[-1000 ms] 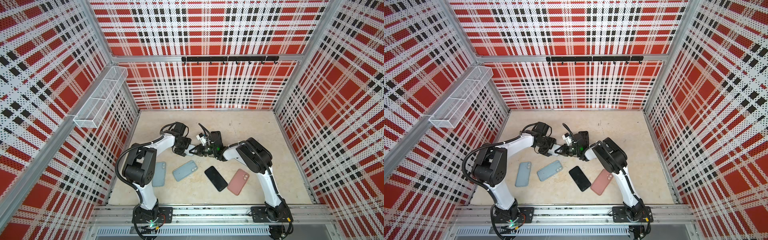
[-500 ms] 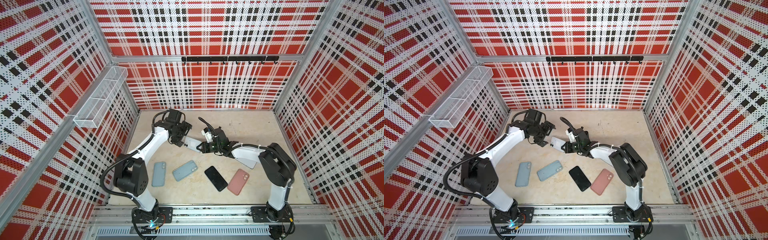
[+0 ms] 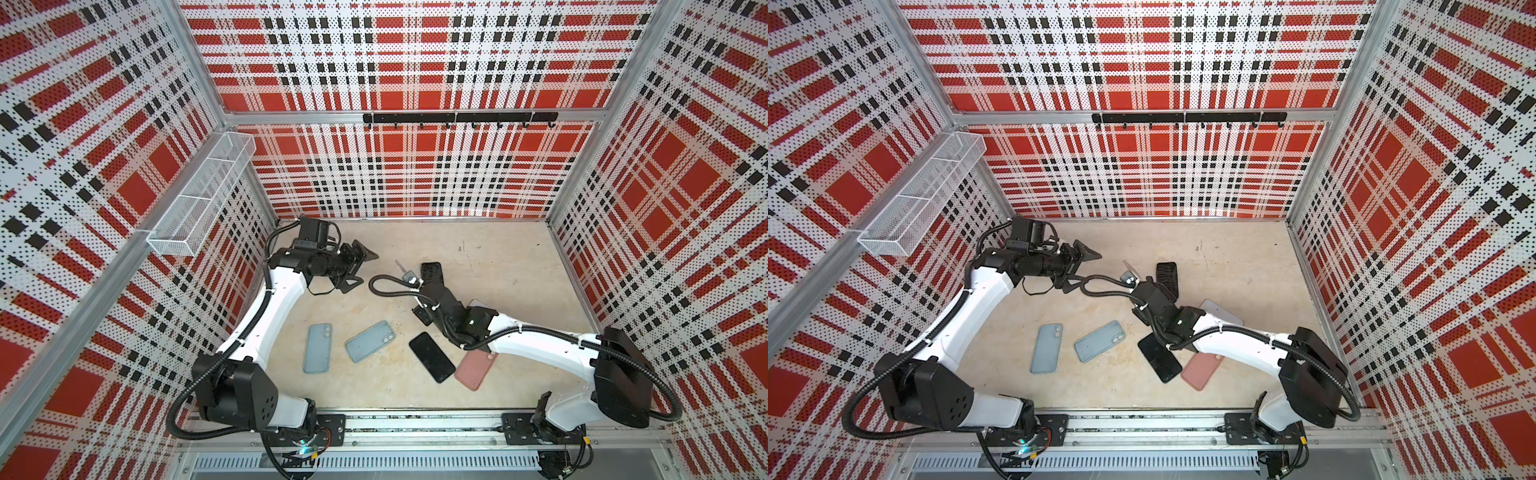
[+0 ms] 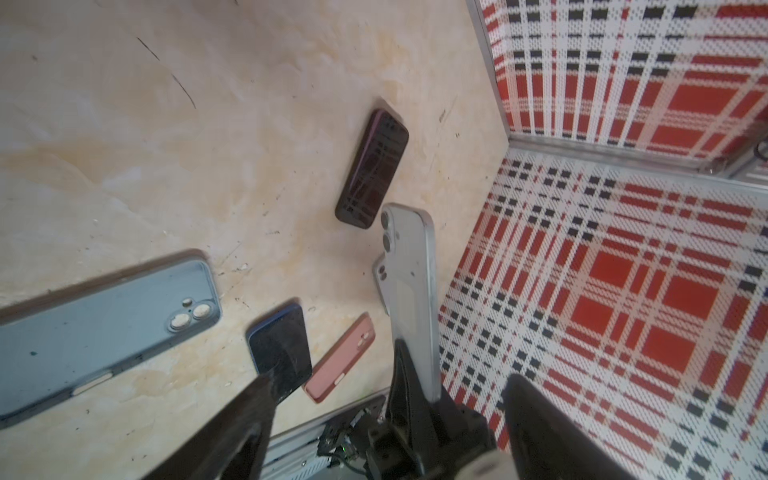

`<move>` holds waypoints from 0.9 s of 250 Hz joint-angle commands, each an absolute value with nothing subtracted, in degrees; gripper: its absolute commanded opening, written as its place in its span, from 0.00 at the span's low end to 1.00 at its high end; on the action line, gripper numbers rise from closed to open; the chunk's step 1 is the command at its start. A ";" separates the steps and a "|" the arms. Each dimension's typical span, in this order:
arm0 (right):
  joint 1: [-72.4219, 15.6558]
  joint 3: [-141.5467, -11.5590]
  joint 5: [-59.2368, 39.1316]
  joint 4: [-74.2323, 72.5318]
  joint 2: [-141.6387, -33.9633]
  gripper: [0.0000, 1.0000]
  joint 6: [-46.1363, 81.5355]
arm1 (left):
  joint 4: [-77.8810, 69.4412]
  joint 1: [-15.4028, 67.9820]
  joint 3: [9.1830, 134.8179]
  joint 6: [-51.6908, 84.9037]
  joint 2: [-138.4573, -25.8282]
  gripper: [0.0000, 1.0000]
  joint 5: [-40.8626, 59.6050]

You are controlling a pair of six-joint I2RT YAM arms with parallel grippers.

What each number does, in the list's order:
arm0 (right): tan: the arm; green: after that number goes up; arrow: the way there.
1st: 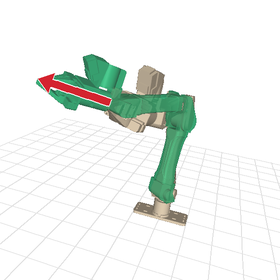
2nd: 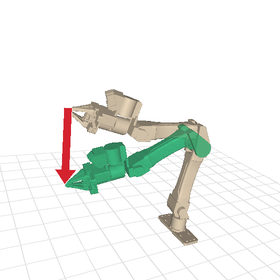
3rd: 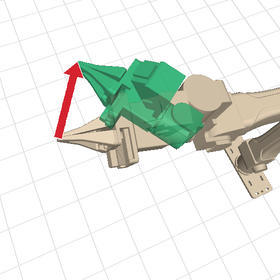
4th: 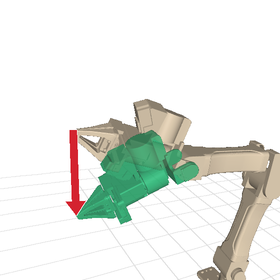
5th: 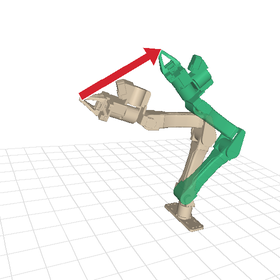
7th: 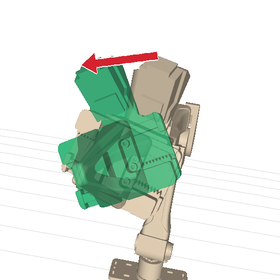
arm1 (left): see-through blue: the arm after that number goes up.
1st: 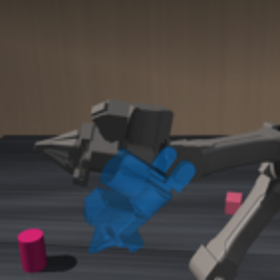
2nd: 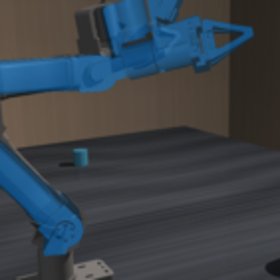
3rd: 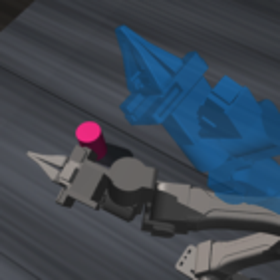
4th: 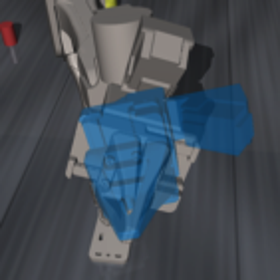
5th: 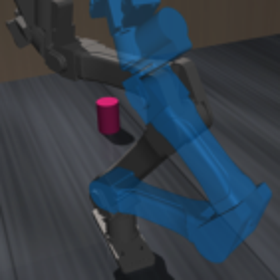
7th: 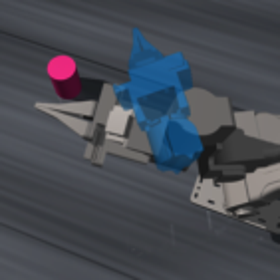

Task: Put the phone into the phone case
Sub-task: 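Carry the white phone upright with the right gripper while the left gripper withdraws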

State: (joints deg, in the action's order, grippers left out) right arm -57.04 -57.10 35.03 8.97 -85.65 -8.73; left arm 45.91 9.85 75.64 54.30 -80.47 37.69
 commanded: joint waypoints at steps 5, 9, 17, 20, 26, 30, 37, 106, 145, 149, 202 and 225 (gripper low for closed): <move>-57.16 -56.84 46.70 9.80 -83.35 0.00 -10.73 | 43.58 11.10 72.14 51.40 -75.61 0.84 42.95; -57.31 -56.69 46.02 9.92 -82.76 0.00 -10.14 | 43.10 11.39 71.29 51.74 -75.06 0.84 42.83; -57.54 -56.17 44.65 9.93 -81.58 0.00 -9.48 | 41.67 11.95 69.41 52.92 -74.04 0.84 42.48; -57.71 -56.00 44.36 9.85 -81.11 0.00 -9.26 | 40.90 12.33 68.57 53.52 -73.75 0.84 42.31; -57.98 -55.55 43.69 9.69 -80.23 0.00 -8.93 | 38.76 12.87 66.77 54.98 -73.09 0.84 42.24; -58.19 -55.39 43.42 9.68 -79.85 0.00 -8.84 | 37.15 13.22 65.57 56.11 -72.57 0.84 42.36; -58.60 -54.99 43.05 9.58 -79.00 0.00 -8.94 | 34.06 13.77 63.31 58.29 -71.92 0.84 42.55; -60.13 -49.56 37.87 8.72 -72.65 0.00 -14.16 | 17.29 16.43 56.39 71.70 -72.09 0.82 41.06; -60.64 -45.35 34.38 1.79 -70.58 0.00 -22.68 | 14.10 16.63 56.92 76.79 -74.72 0.77 41.72; -60.64 -45.19 34.29 1.24 -70.58 0.00 -23.50 | 13.58 16.81 56.93 77.27 -74.93 0.77 41.94; -60.79 -44.17 36.07 -5.53 -71.93 0.00 -30.56 | 11.38 19.64 56.43 81.07 -77.83 0.65 43.37; -60.83 -44.59 36.21 -6.94 -72.98 0.00 -32.25 | 11.40 20.12 55.50 82.28 -78.62 0.60 43.12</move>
